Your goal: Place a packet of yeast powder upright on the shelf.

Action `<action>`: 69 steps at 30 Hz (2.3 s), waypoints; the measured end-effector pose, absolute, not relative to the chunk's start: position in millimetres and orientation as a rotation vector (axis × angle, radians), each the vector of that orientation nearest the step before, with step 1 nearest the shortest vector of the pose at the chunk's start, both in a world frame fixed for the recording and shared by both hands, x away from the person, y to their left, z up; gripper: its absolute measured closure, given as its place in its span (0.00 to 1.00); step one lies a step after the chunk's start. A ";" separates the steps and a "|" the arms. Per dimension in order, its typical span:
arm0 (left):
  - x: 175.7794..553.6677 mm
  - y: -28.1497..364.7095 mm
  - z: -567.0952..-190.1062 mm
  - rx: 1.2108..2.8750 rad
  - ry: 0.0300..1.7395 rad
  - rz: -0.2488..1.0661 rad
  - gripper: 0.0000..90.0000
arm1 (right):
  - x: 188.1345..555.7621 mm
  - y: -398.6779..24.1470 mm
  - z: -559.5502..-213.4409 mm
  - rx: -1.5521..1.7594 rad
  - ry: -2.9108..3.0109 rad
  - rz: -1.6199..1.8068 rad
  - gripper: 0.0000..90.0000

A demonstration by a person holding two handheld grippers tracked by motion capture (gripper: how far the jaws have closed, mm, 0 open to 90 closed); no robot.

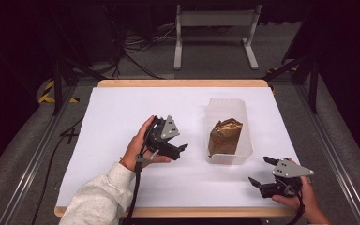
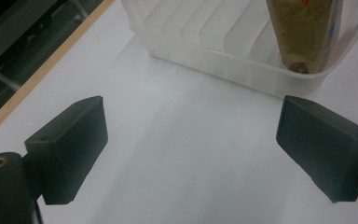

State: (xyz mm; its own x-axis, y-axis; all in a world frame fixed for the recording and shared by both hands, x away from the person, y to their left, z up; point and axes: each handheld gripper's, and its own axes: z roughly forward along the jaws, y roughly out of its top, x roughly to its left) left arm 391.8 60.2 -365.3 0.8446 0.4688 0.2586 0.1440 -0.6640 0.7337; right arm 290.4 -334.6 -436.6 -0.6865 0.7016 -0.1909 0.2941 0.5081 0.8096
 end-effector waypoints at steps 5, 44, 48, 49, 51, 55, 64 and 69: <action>389.8 66.9 -368.7 2.284 0.441 0.582 0.10 | 290.3 -334.4 -436.6 0.812 2.249 1.072 0.12; 367.8 152.6 -415.6 2.370 0.640 0.670 0.10 | 291.8 -331.2 -438.2 0.804 2.265 1.060 0.12; 362.7 166.7 -420.5 2.365 0.664 0.687 0.10 | 291.9 -330.7 -438.3 0.800 2.267 1.055 0.12; 362.7 166.7 -420.5 2.365 0.664 0.687 0.10 | 291.9 -330.7 -438.3 0.800 2.267 1.055 0.12; 359.4 175.7 -422.1 2.356 0.684 0.689 0.10 | 291.9 -330.5 -438.6 0.799 2.268 1.051 0.12; 354.6 188.9 -426.0 2.320 0.730 0.688 0.09 | 291.6 -330.5 -438.3 0.793 2.267 1.046 0.12; 344.4 218.6 -432.6 2.234 0.816 0.667 0.09 | 291.5 -329.8 -438.1 0.787 2.270 1.043 0.12; 337.8 242.2 -436.7 2.186 0.864 0.646 0.08 | 291.7 -330.0 -437.9 0.789 2.268 1.045 0.12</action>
